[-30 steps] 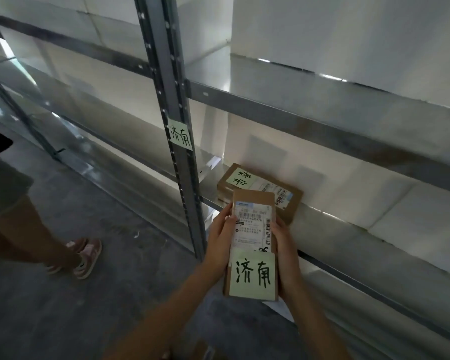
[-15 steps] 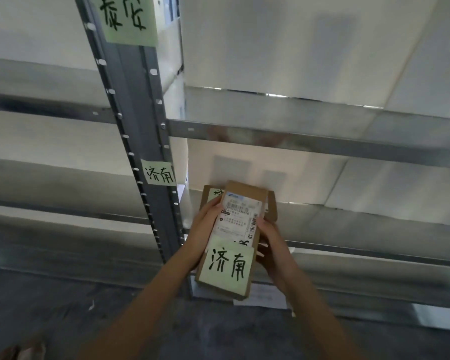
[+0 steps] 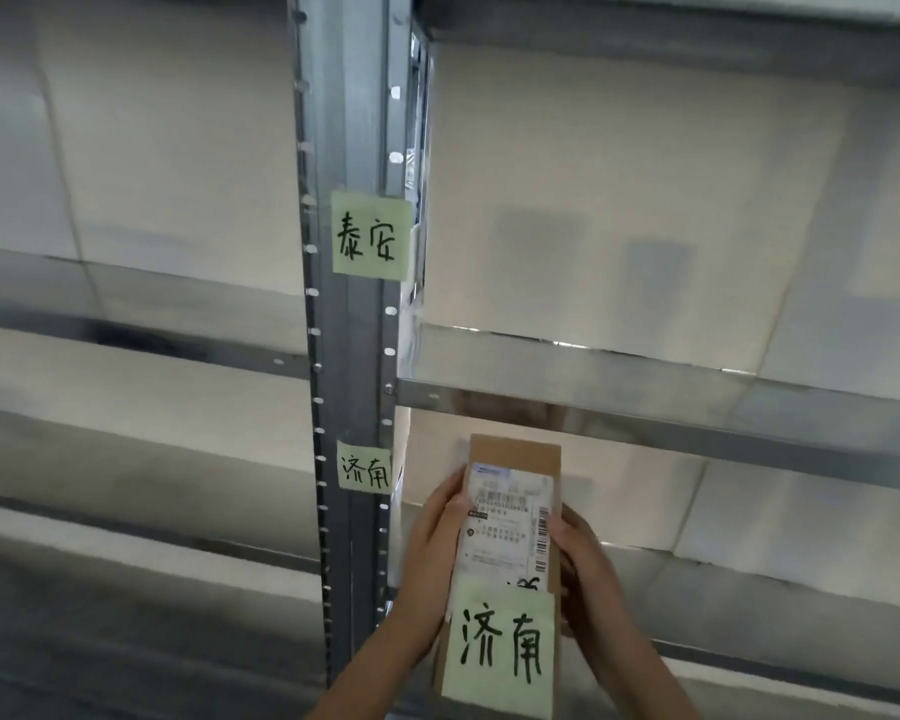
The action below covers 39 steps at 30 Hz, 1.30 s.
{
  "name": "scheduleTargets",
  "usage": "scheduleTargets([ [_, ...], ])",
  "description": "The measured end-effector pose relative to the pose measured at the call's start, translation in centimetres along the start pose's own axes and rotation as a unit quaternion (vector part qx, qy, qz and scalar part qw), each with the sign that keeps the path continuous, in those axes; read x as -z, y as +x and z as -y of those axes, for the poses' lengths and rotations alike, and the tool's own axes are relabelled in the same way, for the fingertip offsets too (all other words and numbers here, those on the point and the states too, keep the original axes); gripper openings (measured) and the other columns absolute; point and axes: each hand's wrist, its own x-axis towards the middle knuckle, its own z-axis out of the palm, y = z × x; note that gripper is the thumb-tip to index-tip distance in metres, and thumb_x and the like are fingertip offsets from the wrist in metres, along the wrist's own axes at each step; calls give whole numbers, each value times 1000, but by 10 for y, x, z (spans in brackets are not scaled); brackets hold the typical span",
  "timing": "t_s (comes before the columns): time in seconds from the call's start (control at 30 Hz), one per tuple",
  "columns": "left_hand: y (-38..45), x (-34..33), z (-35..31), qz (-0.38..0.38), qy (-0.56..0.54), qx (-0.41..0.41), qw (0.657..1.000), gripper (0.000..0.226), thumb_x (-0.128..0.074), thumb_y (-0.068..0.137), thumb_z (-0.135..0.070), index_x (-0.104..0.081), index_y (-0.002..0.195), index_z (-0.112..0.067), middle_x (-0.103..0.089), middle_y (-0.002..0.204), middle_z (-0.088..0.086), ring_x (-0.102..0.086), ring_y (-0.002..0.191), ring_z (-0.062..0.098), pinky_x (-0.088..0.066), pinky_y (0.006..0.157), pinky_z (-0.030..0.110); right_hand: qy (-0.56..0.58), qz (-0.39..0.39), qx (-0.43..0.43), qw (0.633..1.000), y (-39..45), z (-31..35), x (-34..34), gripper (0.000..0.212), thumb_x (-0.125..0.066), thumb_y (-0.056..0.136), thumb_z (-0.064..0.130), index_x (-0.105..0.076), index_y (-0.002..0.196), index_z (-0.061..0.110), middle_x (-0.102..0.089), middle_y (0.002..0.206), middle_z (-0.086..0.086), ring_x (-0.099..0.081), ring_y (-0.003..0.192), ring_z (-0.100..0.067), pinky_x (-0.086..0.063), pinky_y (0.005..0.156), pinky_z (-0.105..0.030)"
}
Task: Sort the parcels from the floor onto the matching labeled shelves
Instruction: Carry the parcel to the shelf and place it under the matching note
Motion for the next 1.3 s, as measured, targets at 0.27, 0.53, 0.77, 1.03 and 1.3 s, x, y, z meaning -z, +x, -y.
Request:
scheduleTargets([
  [0.27, 7, -10, -48, 1, 25, -72, 997, 44, -51, 93, -34, -56, 133, -19, -72, 116, 9, -70, 103, 27, -57, 77, 28, -6, 18, 75, 997, 0, 45, -9, 63, -63, 77, 61, -56, 133, 32, -76, 113, -1, -72, 106, -28, -57, 95, -53],
  [0.53, -2, -13, -40, 5, 30, -59, 998, 50, -50, 89, -37, -55, 134, -18, -70, 120, 11, -69, 106, 29, -58, 81, 31, -3, 18, 72, 997, -4, 33, -5, 75, -65, 71, 71, -57, 132, 27, -74, 116, -4, -71, 109, -29, -58, 93, -49],
  [0.77, -2, 2, -21, -9, 45, -23, 999, 43, -48, 98, -32, -52, 137, -13, -68, 122, 16, -68, 98, 26, -57, 73, 24, -22, 5, 11, 1000, -6, 12, -10, 84, -68, 69, 74, -54, 134, 24, -70, 114, -14, -74, 89, -27, -57, 60, -27],
  [1.03, -9, 10, 7, -13, 33, 51, 998, 36, -41, 105, -21, -50, 139, -18, -68, 123, 15, -69, 94, 20, -55, 73, 26, -16, 2, -38, 999, -12, -12, -8, 67, -58, 89, 54, -49, 136, 7, -73, 83, 1, -70, 66, -10, -51, 51, -19],
  [1.3, -4, 10, 16, -18, 49, 61, 997, 40, -43, 104, -28, -49, 142, -19, -69, 124, 10, -70, 104, 22, -57, 84, 33, -1, -7, -47, 999, -3, -23, -2, 70, -63, 89, 52, -50, 138, 3, -72, 80, 1, -67, 61, -6, -51, 52, -18],
])
